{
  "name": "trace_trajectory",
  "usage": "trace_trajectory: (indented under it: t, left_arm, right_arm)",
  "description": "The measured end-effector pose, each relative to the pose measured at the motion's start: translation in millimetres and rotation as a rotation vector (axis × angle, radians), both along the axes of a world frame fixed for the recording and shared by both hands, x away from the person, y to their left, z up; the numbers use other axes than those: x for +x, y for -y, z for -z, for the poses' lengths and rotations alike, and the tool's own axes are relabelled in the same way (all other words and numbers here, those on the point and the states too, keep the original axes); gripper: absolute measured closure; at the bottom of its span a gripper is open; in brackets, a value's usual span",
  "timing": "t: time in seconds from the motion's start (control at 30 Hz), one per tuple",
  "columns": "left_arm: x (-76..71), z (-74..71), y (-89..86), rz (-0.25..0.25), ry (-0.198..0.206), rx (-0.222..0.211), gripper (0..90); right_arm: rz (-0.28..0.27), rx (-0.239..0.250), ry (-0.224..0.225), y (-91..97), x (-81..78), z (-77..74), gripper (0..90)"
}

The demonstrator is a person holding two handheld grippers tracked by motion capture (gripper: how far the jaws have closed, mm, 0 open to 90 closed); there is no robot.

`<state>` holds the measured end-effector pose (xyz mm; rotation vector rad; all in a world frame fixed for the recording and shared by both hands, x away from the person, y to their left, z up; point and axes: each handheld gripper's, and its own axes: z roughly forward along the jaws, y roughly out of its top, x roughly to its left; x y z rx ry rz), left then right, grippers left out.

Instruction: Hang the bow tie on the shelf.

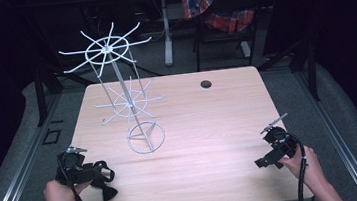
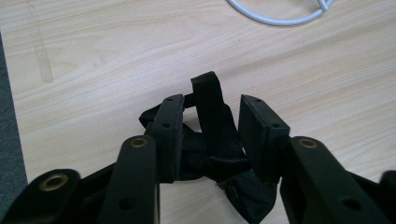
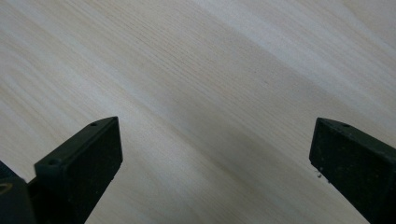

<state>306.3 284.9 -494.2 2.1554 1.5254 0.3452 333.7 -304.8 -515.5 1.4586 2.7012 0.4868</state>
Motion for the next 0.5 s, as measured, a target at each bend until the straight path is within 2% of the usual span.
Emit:
trace_trajectory:
  t: [0.03,0.2,0.27,0.33,0.5]
  left_arm:
    - [0.1,0.1,0.1,0.001,-0.003,0.001,64.0]
    - [-0.8,0.4,1.1,0.013,0.000,-0.001,76.1]
    - [-1.3,-0.5,1.2,0.023,-0.001,0.000,79.5]
    - [-2.0,-1.0,1.7,0.025,0.004,-0.001,81.9]
    - [-4.7,-5.2,1.4,0.025,0.025,-0.003,85.1]
  right_arm:
    - [0.004,0.018,-0.001,-0.5,-0.2,0.3,2.2]
    - [-0.001,-0.008,-0.001,-0.2,-0.1,-0.3,2.2]
    - [-0.005,0.000,-0.007,-0.1,0.0,-0.5,2.2]
    - [-0.009,-0.006,-0.001,0.2,0.1,-0.5,2.2]
    - [0.004,0.016,0.003,-0.3,-0.8,0.0,2.2]
